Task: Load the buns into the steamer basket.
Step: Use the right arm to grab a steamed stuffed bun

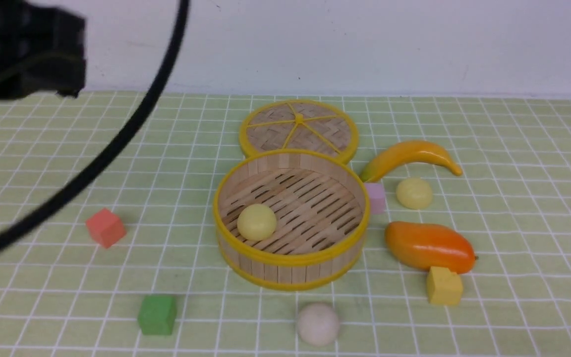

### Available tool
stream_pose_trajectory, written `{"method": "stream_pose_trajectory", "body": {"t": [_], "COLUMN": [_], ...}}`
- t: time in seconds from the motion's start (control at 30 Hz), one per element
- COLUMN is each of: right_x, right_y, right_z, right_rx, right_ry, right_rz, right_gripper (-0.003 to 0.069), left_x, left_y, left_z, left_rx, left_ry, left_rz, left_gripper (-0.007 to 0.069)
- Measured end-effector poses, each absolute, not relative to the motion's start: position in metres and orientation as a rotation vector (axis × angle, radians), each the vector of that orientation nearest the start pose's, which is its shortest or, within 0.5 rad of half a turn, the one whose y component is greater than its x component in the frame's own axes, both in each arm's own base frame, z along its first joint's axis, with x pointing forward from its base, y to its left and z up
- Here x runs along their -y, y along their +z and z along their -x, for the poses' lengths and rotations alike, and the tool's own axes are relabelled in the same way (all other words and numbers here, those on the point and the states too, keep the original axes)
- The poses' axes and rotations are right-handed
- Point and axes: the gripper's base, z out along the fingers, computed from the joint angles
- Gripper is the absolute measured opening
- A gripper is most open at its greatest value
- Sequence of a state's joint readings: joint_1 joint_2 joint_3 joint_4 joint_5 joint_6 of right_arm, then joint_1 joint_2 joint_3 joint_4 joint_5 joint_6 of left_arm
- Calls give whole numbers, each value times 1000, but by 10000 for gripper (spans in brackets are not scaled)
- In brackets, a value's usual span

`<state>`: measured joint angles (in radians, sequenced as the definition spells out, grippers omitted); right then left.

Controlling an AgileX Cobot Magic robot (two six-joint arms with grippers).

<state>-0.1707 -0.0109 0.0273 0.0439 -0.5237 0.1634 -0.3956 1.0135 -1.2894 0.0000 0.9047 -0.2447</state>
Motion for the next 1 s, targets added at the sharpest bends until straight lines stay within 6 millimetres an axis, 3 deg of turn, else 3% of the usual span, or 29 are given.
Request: {"method": "stream_pose_trajectory", "body": {"t": [0.1,0.13,0.2,0.23,0.27,0.33,0.43,0.6,0.73,0.87,1.0], "right_x": [9,9,8,8,7,7,4,5,12,18,19], "right_y": [252,253,260,261,274,284,324,383,413,419,418], "right_z": [-38,-38,-39,-39,-37,-34,-24,-28,-61,-96,-116], "right_rx": [-900,-901,-959,-964,-1001,-1016,-1049,-1181,-1377,-1482,-1486], "right_ry": [141,145,184,187,187,187,186,144,111,89,186], "right_rz": [-254,-255,-283,-286,-293,-295,-298,-309,-352,-371,-426], "right_gripper": [240,240,240,240,240,240,240,240,240,240,240], "left_x": [54,54,41,41,34,31,23,19,19,20,20], "left_y": [421,416,394,389,376,367,335,306,299,299,299], "left_z": [-131,-129,-100,-98,-82,-75,-57,-46,-47,-48,-48], "left_rx": [-2080,-2089,-2019,-2026,-1978,-1961,-1941,-1942,-1930,-1918,-1917], "left_ry": [-411,-413,-449,-451,-480,-495,-541,-570,-578,-580,-581], "left_rz": [-117,-111,-81,-77,-52,-37,21,63,69,68,68], "left_gripper": [-13,-13,-13,-13,-13,-13,-13,-13,-13,-13,-13]}}
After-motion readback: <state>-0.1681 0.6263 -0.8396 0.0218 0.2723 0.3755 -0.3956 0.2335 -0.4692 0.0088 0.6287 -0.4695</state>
